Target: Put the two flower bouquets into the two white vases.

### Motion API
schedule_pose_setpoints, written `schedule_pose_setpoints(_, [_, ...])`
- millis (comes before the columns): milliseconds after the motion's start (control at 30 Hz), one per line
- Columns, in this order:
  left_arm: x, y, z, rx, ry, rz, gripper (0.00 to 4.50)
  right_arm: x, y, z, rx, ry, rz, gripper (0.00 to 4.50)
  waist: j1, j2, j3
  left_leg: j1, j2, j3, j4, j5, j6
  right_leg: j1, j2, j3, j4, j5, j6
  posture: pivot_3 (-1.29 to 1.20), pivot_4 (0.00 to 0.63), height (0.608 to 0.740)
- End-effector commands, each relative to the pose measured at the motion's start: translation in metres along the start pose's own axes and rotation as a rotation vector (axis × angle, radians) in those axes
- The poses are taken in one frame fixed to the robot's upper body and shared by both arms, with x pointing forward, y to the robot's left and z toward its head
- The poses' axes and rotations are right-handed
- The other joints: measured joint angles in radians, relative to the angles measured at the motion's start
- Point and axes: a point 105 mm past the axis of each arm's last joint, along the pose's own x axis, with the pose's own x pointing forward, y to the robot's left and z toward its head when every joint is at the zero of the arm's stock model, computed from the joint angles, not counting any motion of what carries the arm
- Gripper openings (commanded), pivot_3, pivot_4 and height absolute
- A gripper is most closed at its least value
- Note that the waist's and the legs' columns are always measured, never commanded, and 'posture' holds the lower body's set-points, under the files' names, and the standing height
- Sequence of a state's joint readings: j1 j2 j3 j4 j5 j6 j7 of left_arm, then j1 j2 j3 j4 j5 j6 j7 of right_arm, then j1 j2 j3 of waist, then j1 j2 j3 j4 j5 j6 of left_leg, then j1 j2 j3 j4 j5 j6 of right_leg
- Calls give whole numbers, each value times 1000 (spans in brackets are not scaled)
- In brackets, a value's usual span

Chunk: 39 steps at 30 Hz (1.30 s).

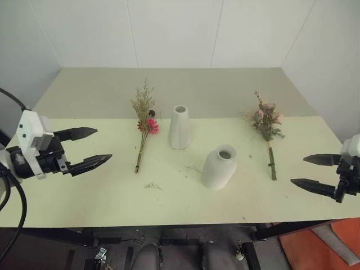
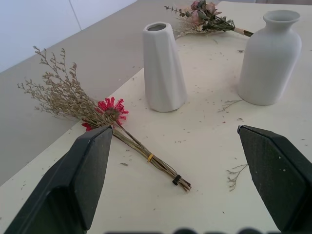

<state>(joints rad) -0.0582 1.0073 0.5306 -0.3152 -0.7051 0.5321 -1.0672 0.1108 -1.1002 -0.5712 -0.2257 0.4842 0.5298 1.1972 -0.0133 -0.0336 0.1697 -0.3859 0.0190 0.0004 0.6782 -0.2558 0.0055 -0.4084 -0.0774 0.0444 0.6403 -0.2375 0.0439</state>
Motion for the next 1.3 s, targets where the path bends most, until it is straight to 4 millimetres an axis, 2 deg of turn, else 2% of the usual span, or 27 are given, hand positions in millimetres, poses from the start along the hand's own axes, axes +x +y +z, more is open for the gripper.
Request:
schedule_pose_setpoints(33, [-3,1,4,31,11,20,4475,-7,-4,12,-41,-17,-26,4500,0,0,0,0,0,0,0,0,0,0,0,0,0,0,0,0,150,740])
schedule_pose_setpoints(300, [-2,2,3,34,20,18,4475,-10,-4,13,-47,-19,-30,4500,0,0,0,0,0,0,0,0,0,0,0,0,0,0,0,0,150,740])
schedule_pose_setpoints(400, [3,11,-4,59,61,100,4475,-10,-5,19,-55,-49,-41,4500,0,0,0,0,0,0,0,0,0,0,0,0,0,0,0,0,150,740])
schedule_pose_setpoints(467, [15,30,-18,50,141,247,4475,-8,-6,23,-63,-61,-47,4500,2,0,0,0,0,0,0,0,0,0,0,0,0,0,0,0,150,740])
schedule_pose_setpoints(533, [34,36,-28,-7,167,312,4475,-5,-4,29,-84,-76,-38,4500,7,0,0,3,0,0,0,0,0,3,0,0,0,0,0,0,150,740])
schedule_pose_setpoints(667, [82,25,-40,-16,250,319,4475,0,1,58,-152,-146,-14,4500,7,0,0,2,-1,-1,1,0,0,4,0,0,0,1,1,0,150,740])
schedule_pose_setpoints(733, [110,24,-46,-83,288,341,4475,2,3,78,-218,-171,-6,4500,6,0,0,0,-1,-2,1,0,0,3,0,0,-1,1,1,0,150,740])
schedule_pose_setpoints(900, [148,28,-61,-222,385,415,4475,2,11,103,-291,-210,17,4500,1,-1,0,-1,-2,-3,0,0,0,2,0,-1,-2,1,2,0,150,740])
schedule_pose_setpoints(1000, [158,28,-70,-269,428,437,4475,-1,12,110,-295,-230,18,4500,-1,-1,0,-2,-2,-3,0,0,1,2,0,-1,-2,1,2,0,150,740])
schedule_pose_setpoints(1200, [172,35,-80,-320,457,477,4475,-1,11,100,-273,-200,3,4500,4,-1,1,-2,-2,-3,1,0,1,1,-1,-1,-2,1,2,0,150,740])
schedule_pose_setpoints(1300, [184,34,-77,-312,442,464,4475,1,10,98,-269,-195,-1,4500,6,-1,0,-2,-3,-3,1,0,1,1,-2,-1,-2,1,2,0,150,740])
